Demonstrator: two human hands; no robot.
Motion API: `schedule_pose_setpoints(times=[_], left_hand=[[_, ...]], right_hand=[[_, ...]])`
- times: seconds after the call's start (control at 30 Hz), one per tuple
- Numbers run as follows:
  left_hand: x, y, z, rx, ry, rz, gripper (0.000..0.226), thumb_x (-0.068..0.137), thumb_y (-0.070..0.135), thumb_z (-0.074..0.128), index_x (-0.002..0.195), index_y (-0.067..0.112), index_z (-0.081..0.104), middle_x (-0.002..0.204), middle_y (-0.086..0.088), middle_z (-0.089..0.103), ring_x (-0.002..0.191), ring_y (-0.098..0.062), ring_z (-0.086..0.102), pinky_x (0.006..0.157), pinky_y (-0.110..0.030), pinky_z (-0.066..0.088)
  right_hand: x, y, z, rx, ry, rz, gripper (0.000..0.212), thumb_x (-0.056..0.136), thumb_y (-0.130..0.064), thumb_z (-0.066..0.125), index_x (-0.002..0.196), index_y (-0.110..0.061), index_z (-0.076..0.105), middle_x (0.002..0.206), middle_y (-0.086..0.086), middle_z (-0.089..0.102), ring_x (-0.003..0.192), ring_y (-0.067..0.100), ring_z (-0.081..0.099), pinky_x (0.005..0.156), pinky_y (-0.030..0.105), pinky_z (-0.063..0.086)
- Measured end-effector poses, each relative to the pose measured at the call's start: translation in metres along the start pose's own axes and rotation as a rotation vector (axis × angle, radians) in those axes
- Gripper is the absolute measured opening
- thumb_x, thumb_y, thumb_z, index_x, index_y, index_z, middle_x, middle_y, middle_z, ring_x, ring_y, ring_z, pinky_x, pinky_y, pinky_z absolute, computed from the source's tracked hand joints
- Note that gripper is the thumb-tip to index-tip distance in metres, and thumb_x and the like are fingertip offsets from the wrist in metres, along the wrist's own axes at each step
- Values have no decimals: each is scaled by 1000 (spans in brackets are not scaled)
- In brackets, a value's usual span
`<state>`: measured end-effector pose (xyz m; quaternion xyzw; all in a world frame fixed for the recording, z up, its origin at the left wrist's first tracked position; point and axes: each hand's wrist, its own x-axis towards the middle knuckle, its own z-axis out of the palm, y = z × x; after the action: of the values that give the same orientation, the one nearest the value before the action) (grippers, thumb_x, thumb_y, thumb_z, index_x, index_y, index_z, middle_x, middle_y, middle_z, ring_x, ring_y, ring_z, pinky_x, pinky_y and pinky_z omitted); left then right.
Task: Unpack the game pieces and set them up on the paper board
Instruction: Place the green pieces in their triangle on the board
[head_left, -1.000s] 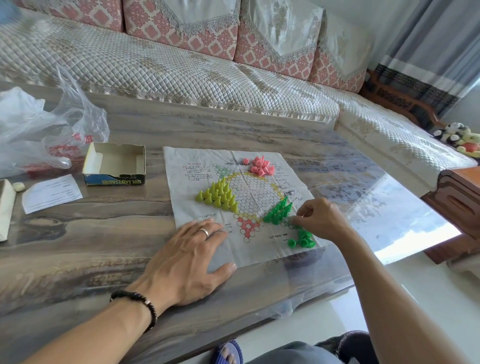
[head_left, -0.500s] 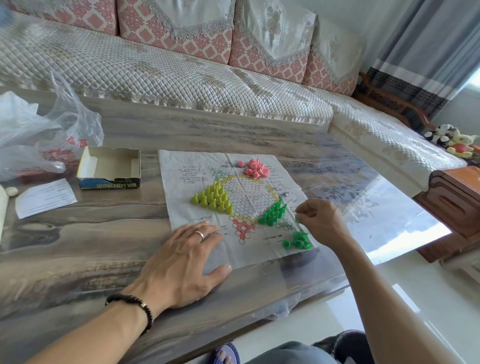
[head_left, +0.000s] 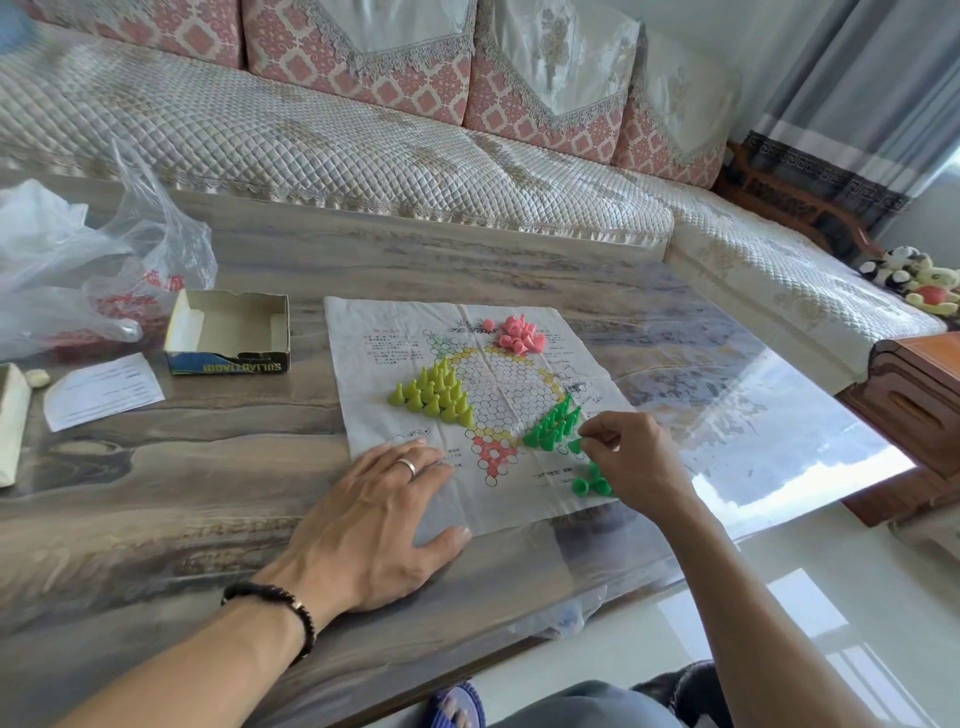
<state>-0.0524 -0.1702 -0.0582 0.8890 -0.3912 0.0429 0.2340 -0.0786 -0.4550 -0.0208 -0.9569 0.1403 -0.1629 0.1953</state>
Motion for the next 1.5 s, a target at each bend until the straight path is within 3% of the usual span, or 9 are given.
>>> schedule_pose_setpoints(times=[0.13, 0.33, 0.7, 0.8, 1.0, 1.13, 1.27, 1.5], left_hand=[[0, 0, 0, 2, -3, 5, 74, 84, 69, 31, 142, 25, 40, 152, 7, 33, 142, -9, 20, 117, -27, 8], [0, 0, 1, 5, -2, 5, 73, 84, 69, 32, 142, 24, 40, 152, 7, 34, 142, -9, 21, 116, -26, 6], [0, -1, 1, -2, -12, -4, 72, 84, 69, 31, 141, 25, 41, 151, 8, 34, 142, -9, 21, 118, -28, 9], [0, -1, 1, 7, -21, -4, 73, 84, 69, 30, 142, 26, 39, 152, 8, 32, 143, -9, 18, 119, -29, 9], [0, -1, 1, 8, -26, -3, 74, 84, 69, 30, 141, 24, 40, 151, 7, 34, 142, -10, 20, 119, -31, 12], [0, -1, 1, 9, -25, -1, 73, 84, 69, 31, 141, 25, 40, 152, 7, 33, 143, -10, 20, 119, -31, 11], [-1, -1, 1, 11, -26, -3, 72, 84, 68, 31, 141, 25, 40, 152, 7, 33, 143, -10, 20, 119, -30, 10], [1, -1, 1, 25, -25, -8, 74, 82, 69, 28, 141, 26, 41, 151, 8, 33, 142, -8, 19, 118, -30, 12]], right_hand=[[0, -4, 4, -28, -15, -38, 14, 79, -9, 69, 90, -15, 76, 82, -3, 74, 75, 10, 66, 79, 33, 57], [0, -9, 6, -48, -28, -52, 15, 80, -10, 69, 92, -14, 76, 83, -1, 74, 74, 13, 66, 76, 36, 58], [-7, -10, -10, -1, 9, -46, 17, 82, -12, 69, 97, -13, 75, 78, -9, 68, 73, 4, 62, 76, 23, 52], [-14, -8, -18, -37, -13, -135, 16, 82, -10, 68, 95, -16, 76, 79, -15, 64, 75, -3, 58, 69, 11, 45], [-21, -5, -22, -236, -206, -259, 15, 86, -25, 67, 99, -29, 74, 90, -19, 62, 90, 3, 49, 89, 39, 44], [-18, -12, -22, -299, -219, -282, 14, 87, -31, 67, 99, -30, 74, 98, -16, 67, 98, 6, 52, 93, 39, 40], [-18, -9, -19, -253, -233, -260, 12, 88, -36, 65, 95, -31, 73, 90, -18, 64, 91, 5, 52, 89, 39, 43], [-22, 4, -21, -179, -192, -208, 21, 84, -26, 67, 104, -29, 73, 97, -16, 62, 95, 9, 50, 88, 46, 44]])
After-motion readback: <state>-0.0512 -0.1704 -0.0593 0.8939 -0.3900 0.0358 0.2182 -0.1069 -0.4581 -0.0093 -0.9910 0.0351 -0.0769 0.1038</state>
